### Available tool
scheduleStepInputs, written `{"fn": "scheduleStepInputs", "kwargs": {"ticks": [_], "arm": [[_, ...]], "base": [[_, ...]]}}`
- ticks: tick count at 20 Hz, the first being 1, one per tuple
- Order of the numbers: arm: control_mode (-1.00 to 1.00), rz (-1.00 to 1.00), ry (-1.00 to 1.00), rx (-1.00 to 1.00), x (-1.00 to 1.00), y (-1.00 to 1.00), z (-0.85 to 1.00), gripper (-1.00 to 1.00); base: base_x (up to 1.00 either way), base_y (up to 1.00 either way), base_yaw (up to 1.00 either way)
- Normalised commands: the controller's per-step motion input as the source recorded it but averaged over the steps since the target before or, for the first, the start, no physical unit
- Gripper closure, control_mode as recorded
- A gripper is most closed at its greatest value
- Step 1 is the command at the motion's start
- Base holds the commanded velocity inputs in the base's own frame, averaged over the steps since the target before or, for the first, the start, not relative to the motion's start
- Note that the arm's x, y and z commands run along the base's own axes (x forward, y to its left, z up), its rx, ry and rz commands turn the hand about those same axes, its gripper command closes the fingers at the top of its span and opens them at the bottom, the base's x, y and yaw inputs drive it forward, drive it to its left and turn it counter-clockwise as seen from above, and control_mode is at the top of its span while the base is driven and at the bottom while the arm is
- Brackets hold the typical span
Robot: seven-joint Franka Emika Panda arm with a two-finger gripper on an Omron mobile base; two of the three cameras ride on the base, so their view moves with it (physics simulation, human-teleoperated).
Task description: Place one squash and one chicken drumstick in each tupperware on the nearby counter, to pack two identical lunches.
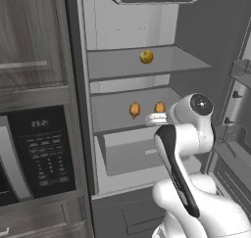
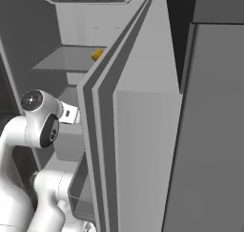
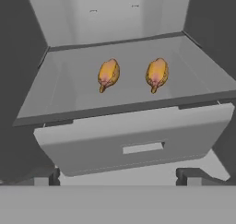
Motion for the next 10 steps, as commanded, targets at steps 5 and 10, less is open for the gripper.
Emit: {"fn": "scheduleStepInputs", "kwargs": {"ticks": [5,10], "arm": [[-1.0,0.0,0.02,0.0,0.58,0.0,-0.12,-1.0],[-1.0,0.0,0.05,0.0,0.63,0.03,-0.26,-1.0]], "base": [[0.0,0.0,0.0],[0.0,0.0,0.0]]}}
